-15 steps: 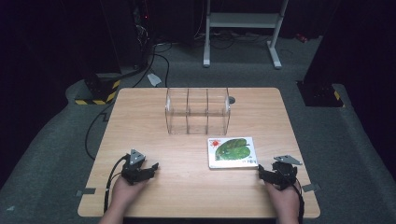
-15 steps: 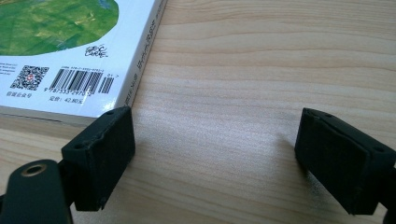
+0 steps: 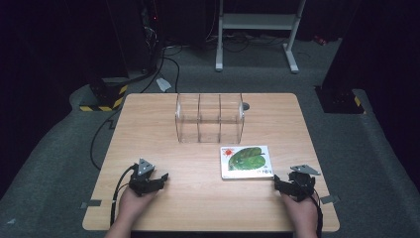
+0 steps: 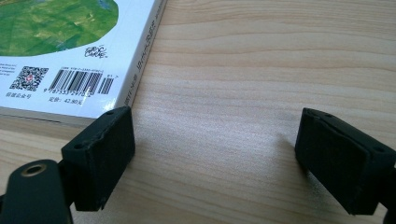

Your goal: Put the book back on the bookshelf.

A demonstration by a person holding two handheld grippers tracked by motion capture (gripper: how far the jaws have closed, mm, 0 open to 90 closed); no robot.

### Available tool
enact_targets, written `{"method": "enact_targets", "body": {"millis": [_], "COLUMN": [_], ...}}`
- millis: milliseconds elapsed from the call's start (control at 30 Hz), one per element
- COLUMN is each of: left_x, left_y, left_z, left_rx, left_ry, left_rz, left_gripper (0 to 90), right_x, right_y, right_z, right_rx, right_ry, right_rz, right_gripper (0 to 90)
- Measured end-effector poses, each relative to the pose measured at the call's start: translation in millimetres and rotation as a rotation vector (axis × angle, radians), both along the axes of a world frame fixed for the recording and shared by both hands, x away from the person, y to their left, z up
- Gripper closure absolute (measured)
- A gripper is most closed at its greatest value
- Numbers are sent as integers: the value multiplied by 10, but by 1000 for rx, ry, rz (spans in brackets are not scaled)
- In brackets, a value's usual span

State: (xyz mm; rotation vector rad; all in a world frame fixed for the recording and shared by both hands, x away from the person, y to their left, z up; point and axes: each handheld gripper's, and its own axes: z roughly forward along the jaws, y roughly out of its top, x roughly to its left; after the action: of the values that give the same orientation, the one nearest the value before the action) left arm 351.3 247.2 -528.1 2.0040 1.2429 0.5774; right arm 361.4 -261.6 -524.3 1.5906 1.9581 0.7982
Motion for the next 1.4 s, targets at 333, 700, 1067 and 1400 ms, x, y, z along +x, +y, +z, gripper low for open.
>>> {"method": "enact_targets", "body": {"millis": [333, 700, 1067, 1400], "left_x": [0, -2, 0, 1], "left_y": [0, 0, 0, 0], "left_z": [0, 0, 0, 1], "left_rx": [0, 1, 0, 0], "left_ry": [0, 0, 0, 0], "left_rz": [0, 0, 0, 0], "left_gripper": [333, 333, 333, 333], "right_x": [0, -2, -44, -110], "right_y": [0, -8, -11, 14], "right_z": [0, 2, 104, 270], "right_rx": [0, 3, 40, 46], "right_ry": [0, -1, -19, -93], "right_rz": [0, 3, 1, 26], "right_gripper": [120, 128, 168, 194]}}
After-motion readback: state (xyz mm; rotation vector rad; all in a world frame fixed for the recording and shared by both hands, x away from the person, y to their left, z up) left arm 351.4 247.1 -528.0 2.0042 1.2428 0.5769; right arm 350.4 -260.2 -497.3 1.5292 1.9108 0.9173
